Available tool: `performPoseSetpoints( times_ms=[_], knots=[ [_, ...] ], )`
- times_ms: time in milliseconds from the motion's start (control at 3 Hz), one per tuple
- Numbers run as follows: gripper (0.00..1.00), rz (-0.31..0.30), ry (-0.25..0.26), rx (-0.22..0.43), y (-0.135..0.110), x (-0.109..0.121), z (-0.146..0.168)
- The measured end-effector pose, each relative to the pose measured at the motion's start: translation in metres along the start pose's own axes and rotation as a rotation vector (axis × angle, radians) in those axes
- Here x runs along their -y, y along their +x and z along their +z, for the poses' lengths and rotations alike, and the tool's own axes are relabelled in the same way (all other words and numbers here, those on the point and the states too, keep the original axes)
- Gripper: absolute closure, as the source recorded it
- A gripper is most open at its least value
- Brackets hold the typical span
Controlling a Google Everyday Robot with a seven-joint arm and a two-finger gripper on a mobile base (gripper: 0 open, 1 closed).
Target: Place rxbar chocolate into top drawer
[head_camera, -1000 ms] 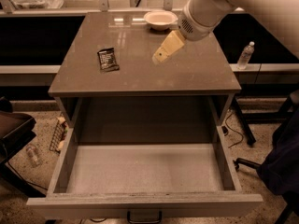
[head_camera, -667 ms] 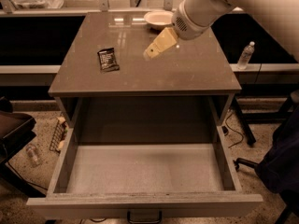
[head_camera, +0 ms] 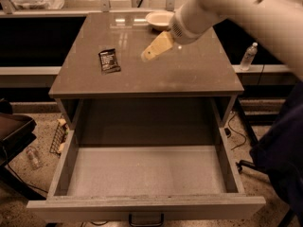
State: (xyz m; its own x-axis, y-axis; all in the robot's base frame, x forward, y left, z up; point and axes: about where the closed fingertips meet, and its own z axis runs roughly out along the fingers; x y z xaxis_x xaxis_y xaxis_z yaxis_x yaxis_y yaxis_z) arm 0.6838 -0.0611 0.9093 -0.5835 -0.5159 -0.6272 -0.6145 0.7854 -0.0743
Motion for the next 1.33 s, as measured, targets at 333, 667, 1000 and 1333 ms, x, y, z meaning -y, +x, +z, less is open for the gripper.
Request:
performPoseSetpoints(
  times_ms=[333,667,1000,1333],
  knots=[
    [0.0,0.075,0.047,0.052,-0.02,0.004,0.039],
    [0.0,0.131,0.119,0.044,-0.036,0.001,0.07],
    [0.0,0.199,0.166,0.023,-0.046,-0.01,0.086],
    [0.0,0.221,0.144,0.025,-0.064,-0.037,0.097]
  ],
)
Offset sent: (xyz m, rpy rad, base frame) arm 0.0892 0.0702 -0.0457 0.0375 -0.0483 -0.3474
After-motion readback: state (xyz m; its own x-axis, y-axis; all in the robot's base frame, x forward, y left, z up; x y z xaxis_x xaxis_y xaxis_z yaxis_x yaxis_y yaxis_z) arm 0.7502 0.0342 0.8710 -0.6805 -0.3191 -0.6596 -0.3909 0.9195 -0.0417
